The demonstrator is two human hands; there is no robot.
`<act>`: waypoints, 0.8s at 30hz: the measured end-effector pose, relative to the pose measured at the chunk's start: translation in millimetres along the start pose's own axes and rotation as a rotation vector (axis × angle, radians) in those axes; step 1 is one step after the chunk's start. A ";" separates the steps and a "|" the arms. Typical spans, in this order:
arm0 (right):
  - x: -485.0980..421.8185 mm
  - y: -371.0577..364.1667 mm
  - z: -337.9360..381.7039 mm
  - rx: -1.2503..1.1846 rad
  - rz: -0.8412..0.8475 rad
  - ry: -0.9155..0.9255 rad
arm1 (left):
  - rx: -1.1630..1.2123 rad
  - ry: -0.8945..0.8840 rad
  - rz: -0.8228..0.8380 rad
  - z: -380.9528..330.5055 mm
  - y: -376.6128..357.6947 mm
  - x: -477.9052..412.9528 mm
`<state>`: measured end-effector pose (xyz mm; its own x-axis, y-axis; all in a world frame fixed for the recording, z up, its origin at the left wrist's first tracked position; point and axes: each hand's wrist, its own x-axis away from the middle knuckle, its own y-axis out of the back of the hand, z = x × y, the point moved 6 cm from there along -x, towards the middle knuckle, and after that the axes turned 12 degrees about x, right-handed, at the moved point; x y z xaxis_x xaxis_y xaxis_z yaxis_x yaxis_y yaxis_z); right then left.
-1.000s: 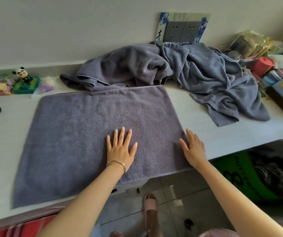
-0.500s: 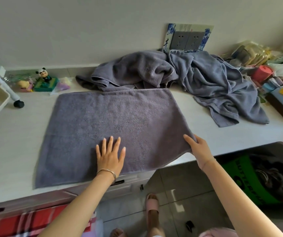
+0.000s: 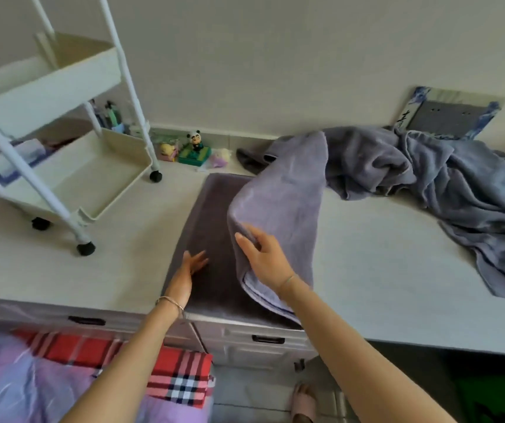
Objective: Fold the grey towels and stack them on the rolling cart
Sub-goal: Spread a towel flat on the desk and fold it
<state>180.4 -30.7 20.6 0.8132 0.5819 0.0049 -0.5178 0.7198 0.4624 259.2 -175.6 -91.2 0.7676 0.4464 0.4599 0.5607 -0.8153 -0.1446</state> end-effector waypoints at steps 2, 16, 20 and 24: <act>-6.0 -41.6 -11.1 0.101 0.166 -0.045 | 0.058 -0.009 -0.032 -9.2 8.6 2.5; -0.7 31.1 -127.7 1.054 0.031 -0.016 | -0.597 -0.091 -0.044 -18.6 0.9 -20.1; 23.2 41.1 -131.0 1.064 0.014 -0.074 | -0.843 -0.135 0.065 -26.9 -33.2 -26.7; 31.2 43.2 -131.4 1.043 0.070 -0.092 | -0.996 -0.234 0.168 -36.1 -68.5 -45.3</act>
<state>148.5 68.3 -75.8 0.8298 0.5474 0.1082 -0.1144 -0.0229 0.9932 174.8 -153.3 -70.5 0.9130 0.2725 0.3036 0.0117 -0.7614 0.6482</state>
